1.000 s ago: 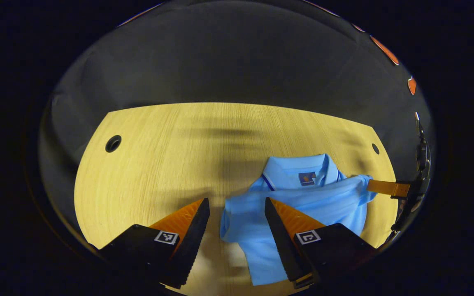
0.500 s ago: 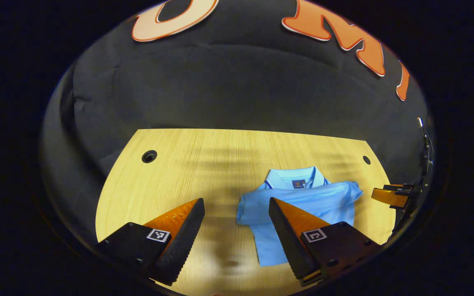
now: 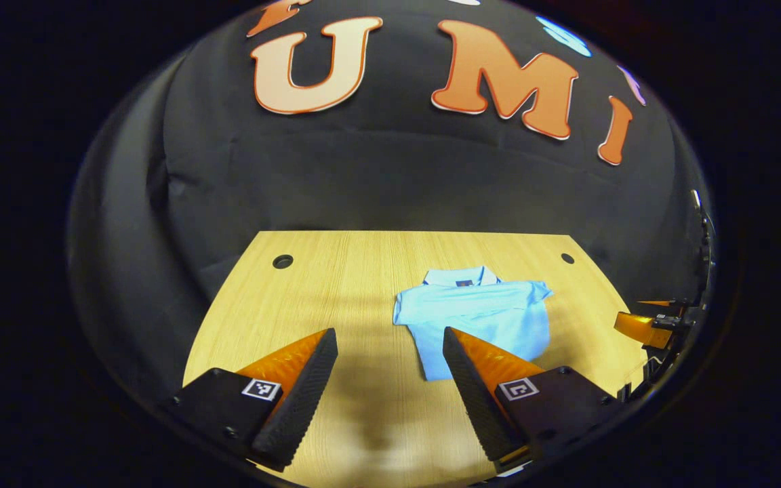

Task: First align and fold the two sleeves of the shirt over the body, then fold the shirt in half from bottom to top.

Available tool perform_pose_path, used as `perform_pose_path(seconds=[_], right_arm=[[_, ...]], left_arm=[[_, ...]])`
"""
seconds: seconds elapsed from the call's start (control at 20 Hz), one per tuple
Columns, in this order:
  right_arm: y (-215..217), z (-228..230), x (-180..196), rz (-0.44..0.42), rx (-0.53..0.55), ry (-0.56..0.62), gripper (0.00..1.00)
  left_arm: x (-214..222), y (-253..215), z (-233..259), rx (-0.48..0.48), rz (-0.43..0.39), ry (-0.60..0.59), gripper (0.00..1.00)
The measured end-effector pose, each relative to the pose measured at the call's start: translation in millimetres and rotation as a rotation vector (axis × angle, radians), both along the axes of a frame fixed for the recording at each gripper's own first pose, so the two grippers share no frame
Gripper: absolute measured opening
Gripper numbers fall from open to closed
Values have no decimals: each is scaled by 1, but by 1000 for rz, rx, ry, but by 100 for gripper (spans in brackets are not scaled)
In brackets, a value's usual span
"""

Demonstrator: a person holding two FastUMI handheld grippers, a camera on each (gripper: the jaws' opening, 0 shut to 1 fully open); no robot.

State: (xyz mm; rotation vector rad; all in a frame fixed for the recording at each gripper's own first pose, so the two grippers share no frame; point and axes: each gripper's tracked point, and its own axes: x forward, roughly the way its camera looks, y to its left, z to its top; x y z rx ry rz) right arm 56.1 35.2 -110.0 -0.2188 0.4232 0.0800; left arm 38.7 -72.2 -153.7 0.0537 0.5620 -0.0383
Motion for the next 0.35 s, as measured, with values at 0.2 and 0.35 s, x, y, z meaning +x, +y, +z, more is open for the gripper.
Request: perform_pose_path(seconds=[0.2, 0.35], right_arm=[[-9, 5, -59, -10, 31, -47, 99], [-9, 3, -95, -4, 59, -65, 99]], left_arm=[[-58, 3, 19, 15, -15, -60, 100], [-94, 5, 23, 19, -28, -81, 100]])
